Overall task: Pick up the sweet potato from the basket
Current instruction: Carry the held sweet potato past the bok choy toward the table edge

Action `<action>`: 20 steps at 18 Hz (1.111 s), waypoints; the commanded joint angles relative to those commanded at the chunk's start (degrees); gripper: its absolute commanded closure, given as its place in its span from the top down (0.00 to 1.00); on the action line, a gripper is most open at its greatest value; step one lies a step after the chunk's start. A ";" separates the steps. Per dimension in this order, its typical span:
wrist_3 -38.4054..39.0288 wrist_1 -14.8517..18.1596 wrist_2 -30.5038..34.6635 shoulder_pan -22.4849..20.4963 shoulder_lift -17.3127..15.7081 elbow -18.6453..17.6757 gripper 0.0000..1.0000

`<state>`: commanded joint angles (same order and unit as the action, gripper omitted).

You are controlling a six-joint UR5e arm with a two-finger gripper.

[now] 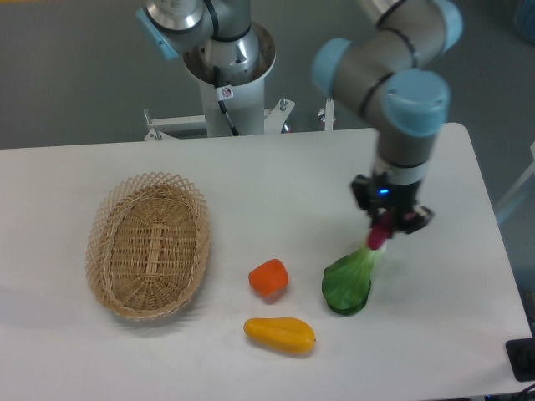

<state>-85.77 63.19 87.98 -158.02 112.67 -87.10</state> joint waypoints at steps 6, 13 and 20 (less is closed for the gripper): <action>-7.03 0.09 0.35 -2.73 5.01 5.80 0.21; -12.57 0.35 0.35 -5.28 8.27 10.02 0.22; -13.20 0.62 0.53 -5.54 9.15 10.82 0.21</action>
<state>-98.96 63.81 88.51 -163.56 121.82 -76.29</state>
